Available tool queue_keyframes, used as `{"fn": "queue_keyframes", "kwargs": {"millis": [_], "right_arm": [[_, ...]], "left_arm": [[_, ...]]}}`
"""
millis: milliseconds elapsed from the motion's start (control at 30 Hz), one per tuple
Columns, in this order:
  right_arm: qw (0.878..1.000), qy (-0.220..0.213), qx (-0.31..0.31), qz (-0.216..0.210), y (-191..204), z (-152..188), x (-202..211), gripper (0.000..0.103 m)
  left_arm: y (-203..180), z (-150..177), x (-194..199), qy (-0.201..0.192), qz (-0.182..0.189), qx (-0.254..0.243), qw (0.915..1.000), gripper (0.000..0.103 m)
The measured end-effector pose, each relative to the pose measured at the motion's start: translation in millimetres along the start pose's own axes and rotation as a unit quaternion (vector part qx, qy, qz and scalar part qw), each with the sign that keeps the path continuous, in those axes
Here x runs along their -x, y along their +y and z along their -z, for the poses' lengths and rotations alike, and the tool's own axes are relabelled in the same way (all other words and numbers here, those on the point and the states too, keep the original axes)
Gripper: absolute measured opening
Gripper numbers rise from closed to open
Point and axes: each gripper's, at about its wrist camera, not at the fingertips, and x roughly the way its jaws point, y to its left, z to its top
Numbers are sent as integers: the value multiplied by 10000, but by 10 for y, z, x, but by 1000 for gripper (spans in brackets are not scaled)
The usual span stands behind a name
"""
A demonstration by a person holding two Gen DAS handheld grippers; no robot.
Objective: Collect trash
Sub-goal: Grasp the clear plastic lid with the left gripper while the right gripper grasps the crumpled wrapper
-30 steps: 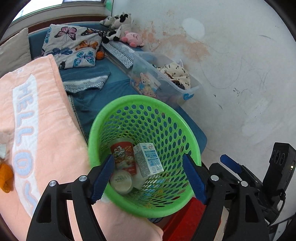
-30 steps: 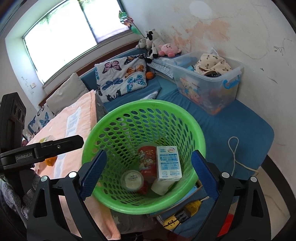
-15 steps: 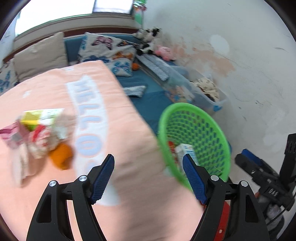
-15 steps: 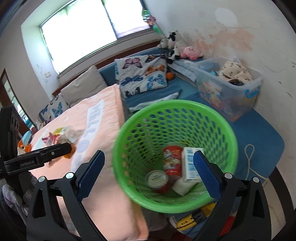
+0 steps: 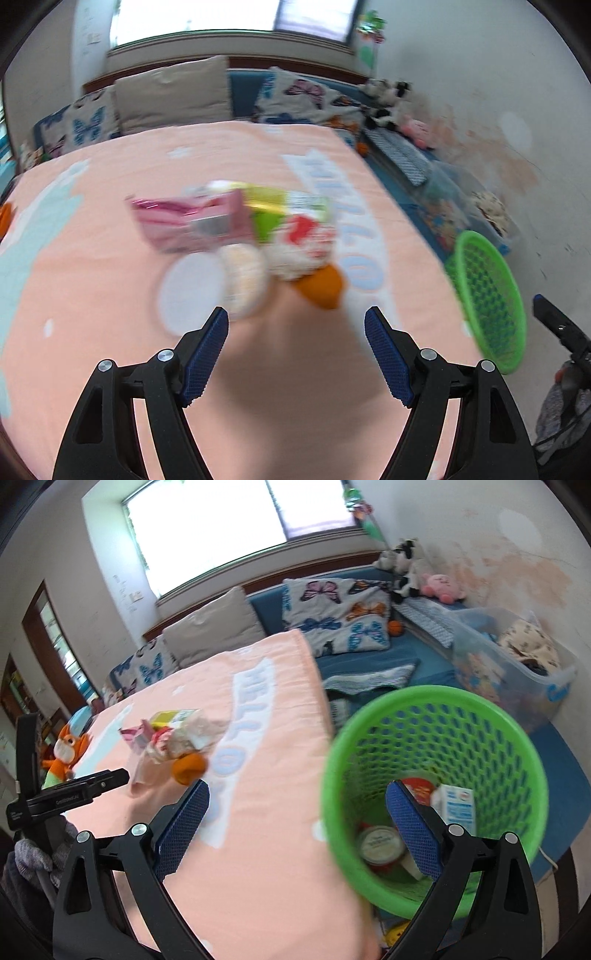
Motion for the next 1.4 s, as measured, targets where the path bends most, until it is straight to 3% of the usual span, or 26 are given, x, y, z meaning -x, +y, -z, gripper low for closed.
{"fn": "queue_keyframes", "kwargs": {"millis": [133, 367, 733, 1200, 1400], "right_arm": [[9994, 119, 210, -228, 256, -65, -147, 96], [9956, 436, 489, -672, 697, -177, -498, 94], [9861, 938, 570, -1247, 1196, -336, -1145, 83], [9803, 1385, 231, -1391, 1303, -466, -1754, 70], [9758, 1574, 101, -1514, 1295, -436, -1881, 53]], "left_arm": [[266, 57, 0, -6, -197, 87, 9998, 73], [439, 146, -56, 56, -221, 171, 9996, 71], [587, 232, -28, 51, -214, 276, 9994, 70], [597, 236, -52, 81, -174, 78, 9998, 67], [545, 217, -150, 122, -275, -156, 9994, 63]]}}
